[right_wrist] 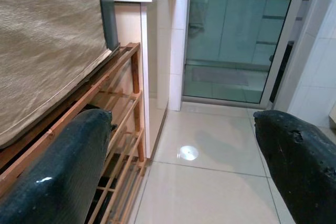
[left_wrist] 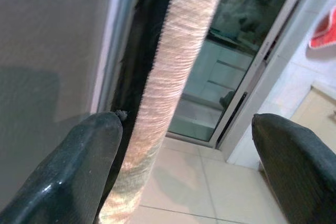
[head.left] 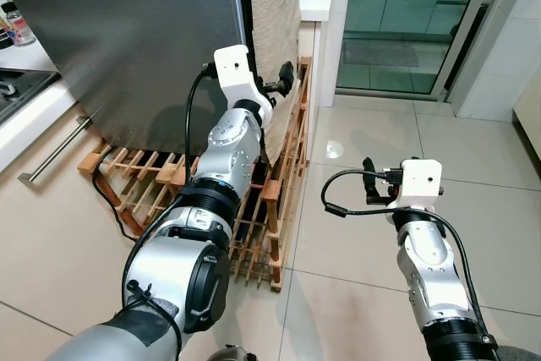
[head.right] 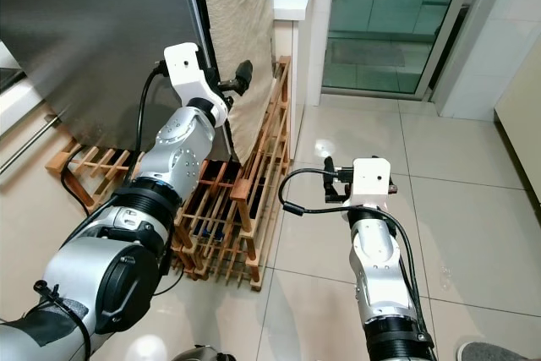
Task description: Restocking fridge
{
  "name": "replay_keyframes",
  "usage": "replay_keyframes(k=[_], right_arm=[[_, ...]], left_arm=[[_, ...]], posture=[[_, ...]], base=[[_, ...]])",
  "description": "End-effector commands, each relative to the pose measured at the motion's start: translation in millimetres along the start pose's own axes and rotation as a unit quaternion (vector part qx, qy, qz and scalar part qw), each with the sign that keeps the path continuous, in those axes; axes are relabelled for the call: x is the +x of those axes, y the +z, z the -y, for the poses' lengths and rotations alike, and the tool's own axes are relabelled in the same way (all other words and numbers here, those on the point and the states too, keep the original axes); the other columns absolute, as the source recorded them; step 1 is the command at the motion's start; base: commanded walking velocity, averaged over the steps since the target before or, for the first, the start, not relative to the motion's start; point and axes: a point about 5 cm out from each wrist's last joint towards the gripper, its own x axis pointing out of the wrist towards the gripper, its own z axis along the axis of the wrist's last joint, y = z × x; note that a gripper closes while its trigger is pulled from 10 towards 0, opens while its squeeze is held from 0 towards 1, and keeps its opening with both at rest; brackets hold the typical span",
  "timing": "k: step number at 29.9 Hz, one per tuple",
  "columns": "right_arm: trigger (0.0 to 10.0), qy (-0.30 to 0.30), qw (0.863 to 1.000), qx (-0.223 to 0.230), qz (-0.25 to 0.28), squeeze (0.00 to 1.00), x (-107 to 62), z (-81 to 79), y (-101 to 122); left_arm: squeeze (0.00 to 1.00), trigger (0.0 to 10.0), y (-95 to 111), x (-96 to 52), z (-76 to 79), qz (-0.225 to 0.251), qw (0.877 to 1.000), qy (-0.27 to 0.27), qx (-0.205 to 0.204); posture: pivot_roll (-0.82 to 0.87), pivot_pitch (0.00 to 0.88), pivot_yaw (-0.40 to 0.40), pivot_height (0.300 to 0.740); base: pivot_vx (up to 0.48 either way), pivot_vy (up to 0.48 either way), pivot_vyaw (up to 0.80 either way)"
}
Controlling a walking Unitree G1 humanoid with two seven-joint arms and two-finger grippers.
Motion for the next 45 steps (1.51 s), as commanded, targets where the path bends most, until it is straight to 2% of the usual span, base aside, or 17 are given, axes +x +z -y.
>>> replay_keyframes(k=[1,5,7,10,16,21,25,26,27,28,32,34,36,39,40,42,45], right_arm=[[10.0,-0.002,1.000,-0.002,0.003,0.00,0.2,1.3,3.3],[10.0,-0.001,1.000,-0.002,0.003,0.00,0.1,0.7,3.2],[10.0,0.000,1.000,-0.002,0.002,0.00,0.2,-0.3,2.9],[10.0,0.001,1.000,0.000,0.001,0.00,0.3,-2.4,2.7],[10.0,0.000,1.000,0.001,0.002,0.00,0.0,-2.7,3.1],[10.0,-0.003,1.000,-0.001,0.003,0.00,-1.6,-0.6,3.5],[10.0,-0.009,1.000,-0.001,0.004,0.00,-3.2,1.7,3.4],[10.0,-0.012,1.000,-0.001,0.003,0.00,-5.7,2.7,2.1],[10.0,-0.012,1.000,-0.002,0.004,0.00,-7.6,3.0,2.2],[10.0,-0.012,1.000,-0.002,0.004,0.00,-7.6,3.0,2.2],[10.0,-0.018,1.000,0.000,0.012,0.00,-10.2,7.4,8.2],[10.0,-0.020,1.000,0.000,0.019,0.00,-13.3,9.8,13.2],[10.0,-0.026,0.999,-0.011,0.045,0.00,-24.6,14.9,25.7],[10.0,-0.010,0.997,-0.039,0.067,0.00,-40.7,15.6,35.8],[10.0,-0.010,0.997,-0.039,0.067,0.00,-40.7,15.6,35.8],[10.0,-0.003,0.998,-0.035,0.044,0.00,-48.4,18.4,24.9],[10.0,-0.009,1.000,-0.013,0.011,0.00,-41.6,18.6,9.5]], left_arm=[[0.00,10.0,-5.4,0.9,-0.9,-0.021,0.999,0.016,-0.020],[0.00,10.0,-8.4,1.5,20.1,-0.017,0.999,-0.035,-0.022],[0.00,10.0,-9.7,1.6,25.9,-0.016,0.999,-0.035,0.026],[0.00,10.0,-14.5,0.7,26.4,-0.022,0.997,-0.020,0.067],[0.00,10.0,-15.1,1.2,29.0,-0.020,0.997,-0.022,0.068],[0.00,10.0,-11.2,-5.2,70.9,-0.001,0.981,-0.196,-0.007],[0.00,10.0,-7.7,-11.8,74.8,0.011,0.968,-0.251,-0.012],[0.00,10.0,-5.3,-20.3,65.5,0.013,0.957,-0.290,0.005],[0.00,10.0,-1.2,-25.9,48.3,0.019,0.958,-0.286,0.032],[0.00,10.0,-1.2,-25.9,48.3,0.019,0.958,-0.286,0.032],[0.00,10.0,4.5,-38.2,-0.9,0.036,0.969,-0.220,0.110],[0.00,10.0,8.6,-50.4,-27.9,0.038,0.980,-0.172,0.097],[0.00,10.0,18.4,-80.0,-53.2,0.068,0.981,-0.126,0.129],[0.00,10.0,18.3,-115.8,-70.1,0.073,0.974,-0.079,0.197],[0.00,10.0,18.3,-115.8,-70.1,0.073,0.974,-0.079,0.197],[0.00,10.0,1.0,-135.3,-103.2,0.041,0.978,0.071,0.190],[0.00,10.0,-15.7,-137.7,-118.7,0.002,0.976,0.150,0.159]], posture=[[-0.12,0.000,0.116,0.740],[-0.11,0.000,0.115,0.740],[-0.11,0.000,0.115,0.740],[-0.12,0.000,0.119,0.740],[-0.12,0.000,0.124,0.740],[-0.13,0.000,0.134,0.740],[-0.13,0.000,0.139,0.740],[-0.14,0.000,0.145,0.740],[-0.13,0.000,0.145,0.740],[-0.13,0.000,0.145,0.740],[-0.12,0.000,0.140,0.740],[-0.10,0.000,0.137,0.740],[-0.07,0.000,0.127,0.740],[-0.05,0.000,0.109,0.740],[-0.05,0.000,0.109,0.740],[-0.02,0.000,0.074,0.740],[-0.01,0.000,0.047,0.740]], base=[[0.000,0.000,0.00],[0.000,0.000,0.00],[0.000,0.000,0.00],[0.000,0.000,0.00],[0.000,0.000,0.00],[0.000,0.000,0.00],[0.000,0.000,0.00],[0.000,0.000,0.00],[0.000,0.000,0.00],[0.000,0.000,0.00],[0.000,0.000,0.00],[0.000,0.000,0.00],[0.000,0.000,0.00],[0.000,0.000,0.00],[0.000,0.000,0.00],[0.000,0.000,0.00],[0.000,0.000,0.00]])
